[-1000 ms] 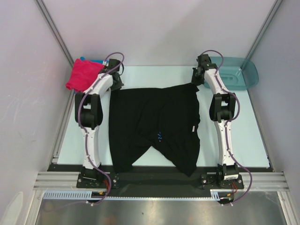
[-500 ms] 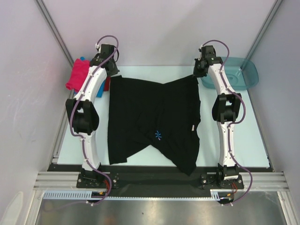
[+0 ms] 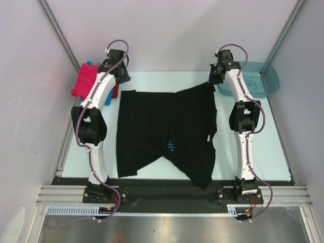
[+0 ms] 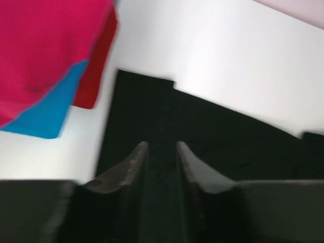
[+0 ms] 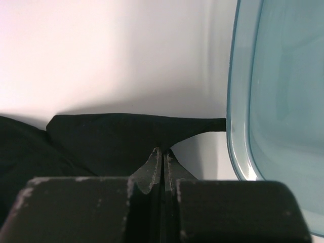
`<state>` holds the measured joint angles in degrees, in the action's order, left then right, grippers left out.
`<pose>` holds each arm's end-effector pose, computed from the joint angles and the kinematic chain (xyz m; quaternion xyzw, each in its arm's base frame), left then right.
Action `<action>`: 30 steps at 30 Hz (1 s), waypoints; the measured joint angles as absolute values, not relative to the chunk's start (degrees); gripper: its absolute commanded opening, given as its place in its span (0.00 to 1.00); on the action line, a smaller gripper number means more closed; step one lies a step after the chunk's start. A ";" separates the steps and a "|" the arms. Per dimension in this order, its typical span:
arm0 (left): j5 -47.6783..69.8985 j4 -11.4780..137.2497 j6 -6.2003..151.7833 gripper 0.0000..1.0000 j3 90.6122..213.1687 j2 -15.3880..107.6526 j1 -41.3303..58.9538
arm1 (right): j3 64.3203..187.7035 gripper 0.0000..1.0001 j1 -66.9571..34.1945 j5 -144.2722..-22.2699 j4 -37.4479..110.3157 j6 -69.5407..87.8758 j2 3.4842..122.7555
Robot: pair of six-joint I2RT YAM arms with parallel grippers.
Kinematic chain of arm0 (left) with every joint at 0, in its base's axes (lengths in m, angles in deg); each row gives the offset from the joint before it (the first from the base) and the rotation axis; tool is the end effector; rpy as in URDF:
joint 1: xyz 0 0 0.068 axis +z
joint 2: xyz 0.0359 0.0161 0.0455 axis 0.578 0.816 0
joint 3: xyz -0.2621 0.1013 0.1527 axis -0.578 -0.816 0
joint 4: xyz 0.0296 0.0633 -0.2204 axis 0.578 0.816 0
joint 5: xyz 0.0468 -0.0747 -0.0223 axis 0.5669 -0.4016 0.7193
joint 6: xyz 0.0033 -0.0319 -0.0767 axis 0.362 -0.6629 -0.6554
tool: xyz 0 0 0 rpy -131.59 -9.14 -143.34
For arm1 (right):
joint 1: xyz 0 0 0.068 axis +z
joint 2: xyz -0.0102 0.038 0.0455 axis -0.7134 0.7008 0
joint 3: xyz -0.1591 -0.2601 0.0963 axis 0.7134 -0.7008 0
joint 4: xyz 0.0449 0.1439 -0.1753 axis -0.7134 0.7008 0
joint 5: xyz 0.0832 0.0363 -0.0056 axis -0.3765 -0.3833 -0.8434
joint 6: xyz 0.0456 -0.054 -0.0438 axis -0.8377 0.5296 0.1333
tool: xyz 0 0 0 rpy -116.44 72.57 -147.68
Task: Fold and stack the t-shirts
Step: Flatten the tshirt out
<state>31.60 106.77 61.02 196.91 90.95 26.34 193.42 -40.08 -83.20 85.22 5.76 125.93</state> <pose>0.4917 -0.0622 0.3298 -0.1555 0.9057 -0.0119 0.3943 0.5755 0.0643 0.2421 0.0167 0.9385 0.1077 0.3278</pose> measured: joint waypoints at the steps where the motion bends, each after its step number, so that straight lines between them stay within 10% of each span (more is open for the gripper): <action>1: 30.31 105.89 60.97 0.43 196.21 91.06 26.34 | 193.42 0.00 -40.08 -83.33 85.22 5.76 125.93; 16: 19.19 101.79 58.83 0.43 198.11 108.89 24.28 | 193.35 0.00 -40.08 -84.19 85.05 5.65 125.96; 30: 32.65 107.25 59.18 0.47 204.34 110.69 23.83 | 192.00 0.00 -40.08 -85.19 84.81 5.48 125.96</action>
